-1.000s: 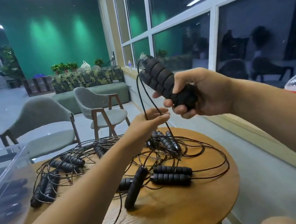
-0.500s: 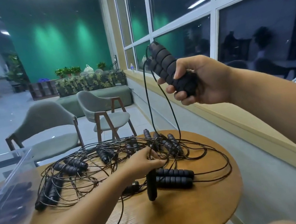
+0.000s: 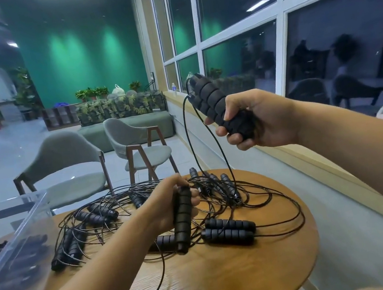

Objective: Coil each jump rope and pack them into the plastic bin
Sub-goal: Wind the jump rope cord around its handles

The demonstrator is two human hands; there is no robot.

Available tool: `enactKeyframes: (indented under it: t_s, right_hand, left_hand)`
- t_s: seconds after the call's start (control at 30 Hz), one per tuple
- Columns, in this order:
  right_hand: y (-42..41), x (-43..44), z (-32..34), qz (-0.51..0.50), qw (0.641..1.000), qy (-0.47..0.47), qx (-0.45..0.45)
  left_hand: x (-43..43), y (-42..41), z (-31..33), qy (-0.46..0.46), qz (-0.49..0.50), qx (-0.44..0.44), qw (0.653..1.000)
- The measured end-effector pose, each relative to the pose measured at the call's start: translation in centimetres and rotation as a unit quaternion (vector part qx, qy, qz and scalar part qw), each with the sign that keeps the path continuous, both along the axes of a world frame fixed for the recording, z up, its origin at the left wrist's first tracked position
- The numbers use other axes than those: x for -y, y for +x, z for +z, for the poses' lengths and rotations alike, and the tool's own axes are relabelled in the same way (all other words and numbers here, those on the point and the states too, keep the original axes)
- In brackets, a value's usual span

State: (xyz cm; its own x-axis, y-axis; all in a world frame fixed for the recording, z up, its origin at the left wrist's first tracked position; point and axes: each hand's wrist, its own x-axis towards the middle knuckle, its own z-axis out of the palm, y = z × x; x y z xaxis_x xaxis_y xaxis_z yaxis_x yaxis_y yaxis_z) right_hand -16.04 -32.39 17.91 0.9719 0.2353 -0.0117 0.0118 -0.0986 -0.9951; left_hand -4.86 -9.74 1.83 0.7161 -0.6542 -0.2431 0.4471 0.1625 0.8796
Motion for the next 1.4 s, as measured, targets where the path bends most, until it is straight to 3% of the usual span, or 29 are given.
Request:
enactKeyframes:
  t_s: [0.13,0.2,0.27,0.47,0.57,0.67,0.73,0.9,0.97,1.1,1.17,1.33,1.4]
  right_hand:
    - [0.1,-0.2,-0.2,0.010,1.000,-0.010,-0.002]
    - [0.1,-0.2,-0.2,0.009,1.000,-0.011,-0.002]
    - [0.0,-0.1,-0.2,0.008,1.000,-0.006,-0.002]
    - [-0.4,0.1,0.3,0.009,1.000,0.000,0.007]
    - [-0.5,-0.1,0.3,0.013,1.000,0.003,0.006]
    - [-0.4,-0.3,0.0,0.027,1.000,-0.001,0.000]
    - [-0.4,-0.4,-0.2,0.040,0.999,0.000,-0.005]
    - [-0.3,-0.3,-0.4,0.048,0.999,0.003,-0.012]
    - [-0.4,-0.1,-0.4,0.055,0.998,0.007,-0.012]
    - [-0.6,0.1,-0.2,0.062,0.998,0.007,-0.013]
    - [-0.8,0.0,-0.1,0.072,0.997,0.009,-0.020]
    - [-1.2,-0.5,-0.1,0.102,0.994,-0.001,-0.036]
    - [-1.3,-0.6,-0.3,0.114,0.992,-0.001,-0.049]
  left_hand:
    - [-0.4,-0.9,1.2,-0.002,-0.025,-0.012,1.000]
    - [-0.8,-1.2,1.9,0.069,-0.034,0.058,0.995]
    - [-1.7,-0.8,2.1,0.168,-0.034,0.148,0.974]
    - [-3.6,0.7,0.8,0.356,-0.026,0.275,0.893]
    - [-3.6,1.2,0.2,0.385,0.003,0.305,0.871]
    - [-3.2,1.6,-0.1,0.427,0.017,0.366,0.827]
    - [-2.6,1.8,0.2,0.434,0.020,0.398,0.808]
    - [-2.3,2.8,1.5,0.392,-0.055,0.293,0.870]
    - [-2.5,3.0,1.5,0.415,-0.058,0.321,0.849]
    - [-2.7,3.7,1.4,0.496,-0.054,0.450,0.740]
    - [-3.0,4.0,1.1,0.495,-0.040,0.496,0.712]
    - [-2.6,4.3,0.5,0.487,0.028,0.550,0.678]
    - [-2.1,4.4,0.6,0.430,0.079,0.539,0.720]
